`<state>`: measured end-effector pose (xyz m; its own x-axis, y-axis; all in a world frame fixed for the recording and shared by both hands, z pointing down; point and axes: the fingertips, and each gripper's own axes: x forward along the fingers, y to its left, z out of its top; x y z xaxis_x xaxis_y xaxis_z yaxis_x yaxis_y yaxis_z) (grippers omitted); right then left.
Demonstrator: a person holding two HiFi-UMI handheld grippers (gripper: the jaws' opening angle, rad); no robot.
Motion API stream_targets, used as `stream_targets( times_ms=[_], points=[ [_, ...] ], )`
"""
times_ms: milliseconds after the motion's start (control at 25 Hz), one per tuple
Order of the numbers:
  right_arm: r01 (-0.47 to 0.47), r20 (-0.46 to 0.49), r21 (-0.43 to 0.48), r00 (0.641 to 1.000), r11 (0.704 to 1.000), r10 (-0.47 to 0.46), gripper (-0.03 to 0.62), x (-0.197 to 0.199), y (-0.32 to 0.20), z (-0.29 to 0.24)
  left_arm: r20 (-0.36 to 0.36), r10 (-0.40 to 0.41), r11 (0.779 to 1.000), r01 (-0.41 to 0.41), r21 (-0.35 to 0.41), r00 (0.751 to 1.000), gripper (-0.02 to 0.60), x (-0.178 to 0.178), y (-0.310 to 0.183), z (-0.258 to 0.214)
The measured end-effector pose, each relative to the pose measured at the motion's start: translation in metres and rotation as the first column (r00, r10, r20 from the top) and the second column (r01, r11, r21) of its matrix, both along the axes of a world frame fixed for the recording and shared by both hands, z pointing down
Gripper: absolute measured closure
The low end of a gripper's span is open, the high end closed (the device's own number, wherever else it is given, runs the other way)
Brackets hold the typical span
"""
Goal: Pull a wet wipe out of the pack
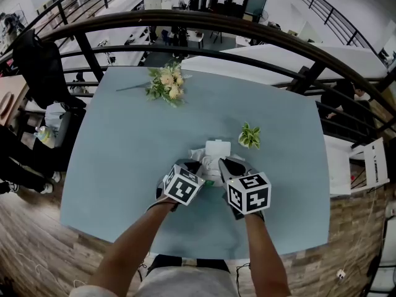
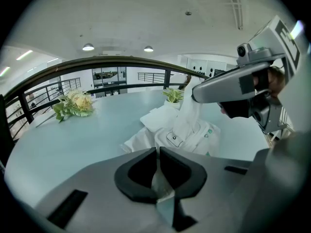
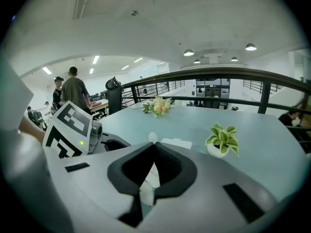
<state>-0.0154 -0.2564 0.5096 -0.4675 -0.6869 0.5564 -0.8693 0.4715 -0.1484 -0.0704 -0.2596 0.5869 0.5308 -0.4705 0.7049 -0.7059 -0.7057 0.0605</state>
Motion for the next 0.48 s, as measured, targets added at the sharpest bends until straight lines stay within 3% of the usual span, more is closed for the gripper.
stream_targets(
  times_ms=[480],
  points=[
    [-0.012,0.005,0.036,1.000,0.999,0.012,0.588,0.001,-0.001,-0.017,0.023,0.009,1.000,-0.009,0.005,1.000,0.571,0.001,-0.001,0.002]
  ],
)
